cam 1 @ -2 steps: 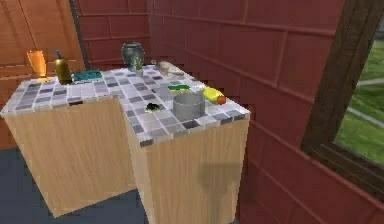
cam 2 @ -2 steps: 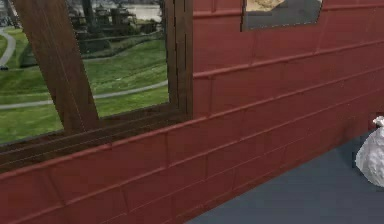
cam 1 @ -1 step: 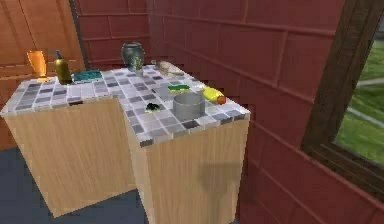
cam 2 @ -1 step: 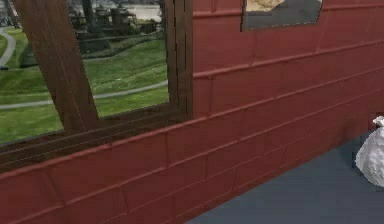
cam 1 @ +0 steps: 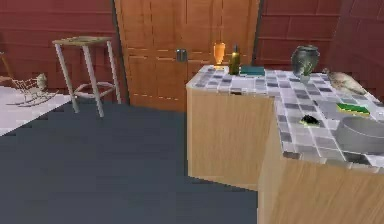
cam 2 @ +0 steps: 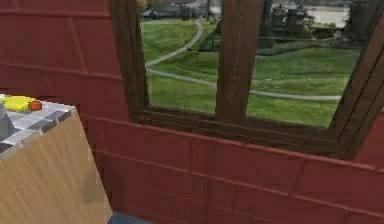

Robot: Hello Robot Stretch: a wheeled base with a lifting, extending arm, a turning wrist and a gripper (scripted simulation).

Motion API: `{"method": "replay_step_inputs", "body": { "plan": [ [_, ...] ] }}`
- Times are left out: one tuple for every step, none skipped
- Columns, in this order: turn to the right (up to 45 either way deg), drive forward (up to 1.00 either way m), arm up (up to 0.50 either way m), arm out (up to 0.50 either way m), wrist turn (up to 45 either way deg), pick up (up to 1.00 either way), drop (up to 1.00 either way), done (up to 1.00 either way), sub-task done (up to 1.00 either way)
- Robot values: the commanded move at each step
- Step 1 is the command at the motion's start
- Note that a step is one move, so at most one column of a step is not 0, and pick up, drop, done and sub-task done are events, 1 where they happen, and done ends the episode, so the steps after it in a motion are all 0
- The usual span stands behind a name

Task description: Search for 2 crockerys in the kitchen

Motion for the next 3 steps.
{"method": "replay_step_inputs", "body": {
  "plan": [
    [-18.0, 0.00, 0.00, 0.00, 0.0, 0.00, 0.00, 0.00, 0.00],
    [0.0, 0.75, 0.00, 0.00, 0.0, 0.00, 0.00, 0.00, 0.00],
    [39.0, 0.00, 0.00, 0.00, 0.0, 0.00, 0.00, 0.00, 0.00]
  ]
}}
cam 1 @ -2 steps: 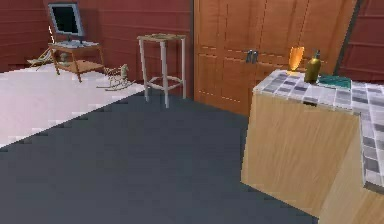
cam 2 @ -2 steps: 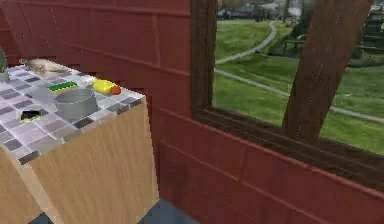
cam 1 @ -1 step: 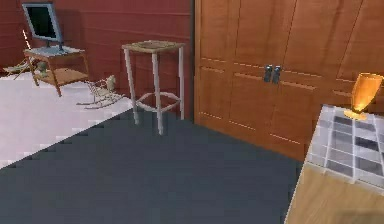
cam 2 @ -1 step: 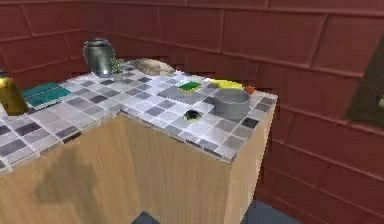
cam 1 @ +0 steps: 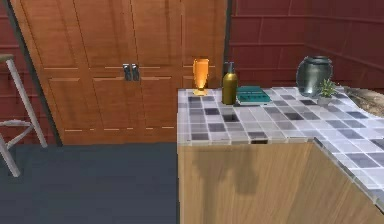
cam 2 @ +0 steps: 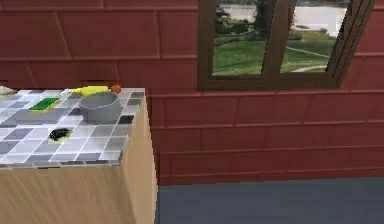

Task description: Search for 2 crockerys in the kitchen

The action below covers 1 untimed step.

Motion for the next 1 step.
{"method": "replay_step_inputs", "body": {
  "plan": [
    [0.0, 0.00, 0.00, 0.00, 0.0, 0.00, 0.00, 1.00, 0.00]
  ]
}}
